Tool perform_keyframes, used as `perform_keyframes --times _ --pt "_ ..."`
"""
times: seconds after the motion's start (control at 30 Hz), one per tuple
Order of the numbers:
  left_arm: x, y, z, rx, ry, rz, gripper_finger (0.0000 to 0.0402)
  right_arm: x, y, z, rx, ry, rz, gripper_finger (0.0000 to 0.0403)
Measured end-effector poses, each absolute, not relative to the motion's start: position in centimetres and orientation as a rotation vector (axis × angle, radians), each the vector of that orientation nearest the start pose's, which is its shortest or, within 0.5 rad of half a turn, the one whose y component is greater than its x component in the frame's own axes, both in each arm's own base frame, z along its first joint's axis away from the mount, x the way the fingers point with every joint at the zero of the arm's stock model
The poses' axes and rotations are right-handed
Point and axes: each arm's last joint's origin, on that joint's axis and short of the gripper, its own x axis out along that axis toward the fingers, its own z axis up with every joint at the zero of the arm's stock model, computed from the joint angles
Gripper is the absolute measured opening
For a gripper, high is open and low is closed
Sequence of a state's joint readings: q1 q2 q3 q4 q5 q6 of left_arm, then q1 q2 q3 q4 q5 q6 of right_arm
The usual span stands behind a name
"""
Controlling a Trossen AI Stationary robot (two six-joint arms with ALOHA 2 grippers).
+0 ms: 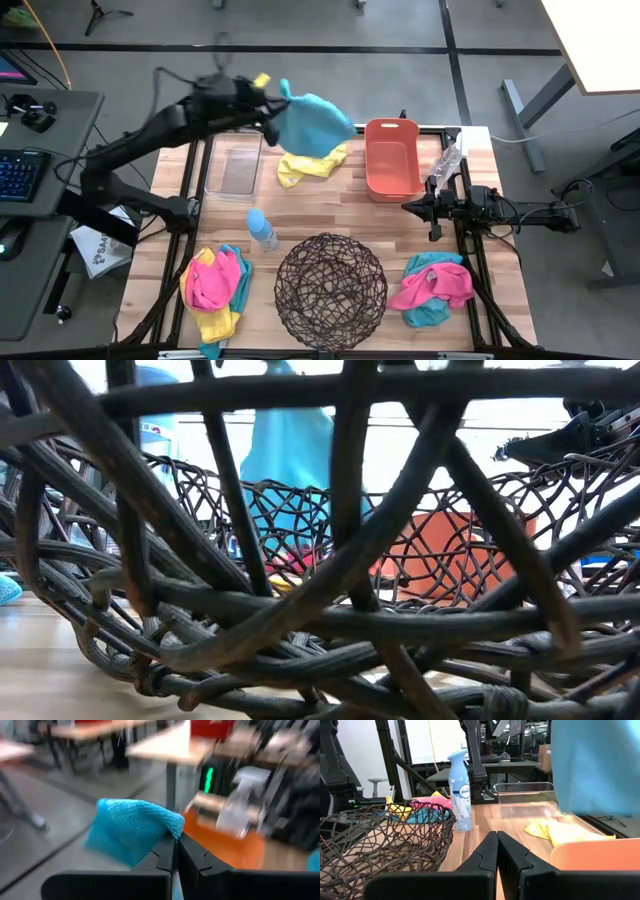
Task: Sort microfiber towel by color & place in baskets
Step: Put the top center blue towel into the wooden basket
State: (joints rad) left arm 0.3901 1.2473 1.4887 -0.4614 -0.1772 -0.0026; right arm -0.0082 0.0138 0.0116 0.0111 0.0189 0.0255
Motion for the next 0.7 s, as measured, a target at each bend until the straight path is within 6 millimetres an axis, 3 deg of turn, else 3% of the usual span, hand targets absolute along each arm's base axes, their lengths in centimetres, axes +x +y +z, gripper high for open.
perform_keyframes --times 0.1,0.2,0.57,0.7 --pt "22.3 9.2 46.5 -0.065 0.095 0.480 0.0000 9.8 -0.1 16.7 0.026 -0.009 -0.027 0.0000" --pt "22.9 8.4 47.1 -0.103 0.021 0.341 0.0000 9.8 -0.1 16.8 0.026 -0.010 -0.027 0.0000" --pt "30.0 2.6 47.1 -0.178 -0.226 -0.153 0.0000 9.8 -0.1 16.8 0.026 -0.010 -0.027 0.0000" --pt "31.2 -0.3 46.7 -0.147 -0.245 -0.292 0.0000 9.8 -0.1 16.7 0.026 -0.009 -0.027 0.0000"
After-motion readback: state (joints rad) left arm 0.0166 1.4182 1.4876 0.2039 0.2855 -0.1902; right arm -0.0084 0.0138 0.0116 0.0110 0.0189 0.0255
